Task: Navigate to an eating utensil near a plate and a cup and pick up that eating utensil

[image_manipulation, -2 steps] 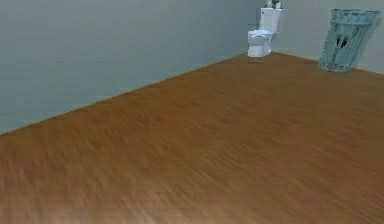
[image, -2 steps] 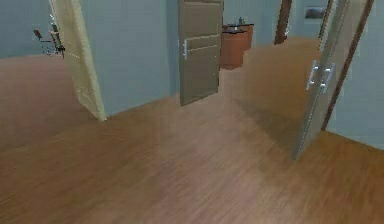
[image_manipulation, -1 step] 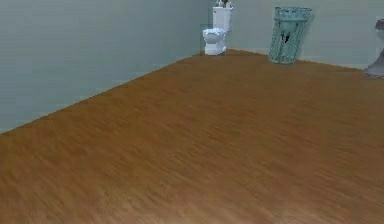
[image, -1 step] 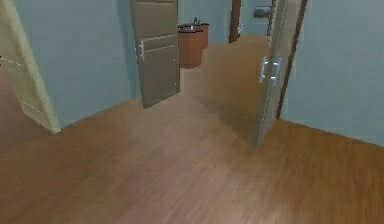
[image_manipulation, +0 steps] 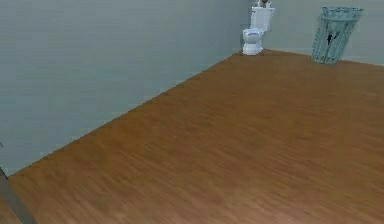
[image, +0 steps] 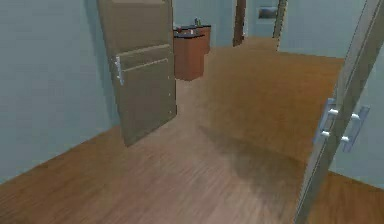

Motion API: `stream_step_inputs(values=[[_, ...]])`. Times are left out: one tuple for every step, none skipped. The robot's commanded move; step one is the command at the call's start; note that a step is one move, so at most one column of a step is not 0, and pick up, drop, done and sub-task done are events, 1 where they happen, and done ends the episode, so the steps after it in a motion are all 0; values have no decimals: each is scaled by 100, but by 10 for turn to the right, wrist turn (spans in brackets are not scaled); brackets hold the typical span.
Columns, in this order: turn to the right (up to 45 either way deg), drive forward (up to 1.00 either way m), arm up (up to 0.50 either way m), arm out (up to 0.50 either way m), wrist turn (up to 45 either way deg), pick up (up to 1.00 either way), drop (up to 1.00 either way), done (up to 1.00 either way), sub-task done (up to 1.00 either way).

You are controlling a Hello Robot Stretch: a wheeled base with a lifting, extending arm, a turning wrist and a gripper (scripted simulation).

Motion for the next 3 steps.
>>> stream_step_inputs(values=[[0,100,0,0,0,0,0,0,0],[150,0,0,0,0,0,0,0,0],[0,5,0,0,0,0,0,0,0]])
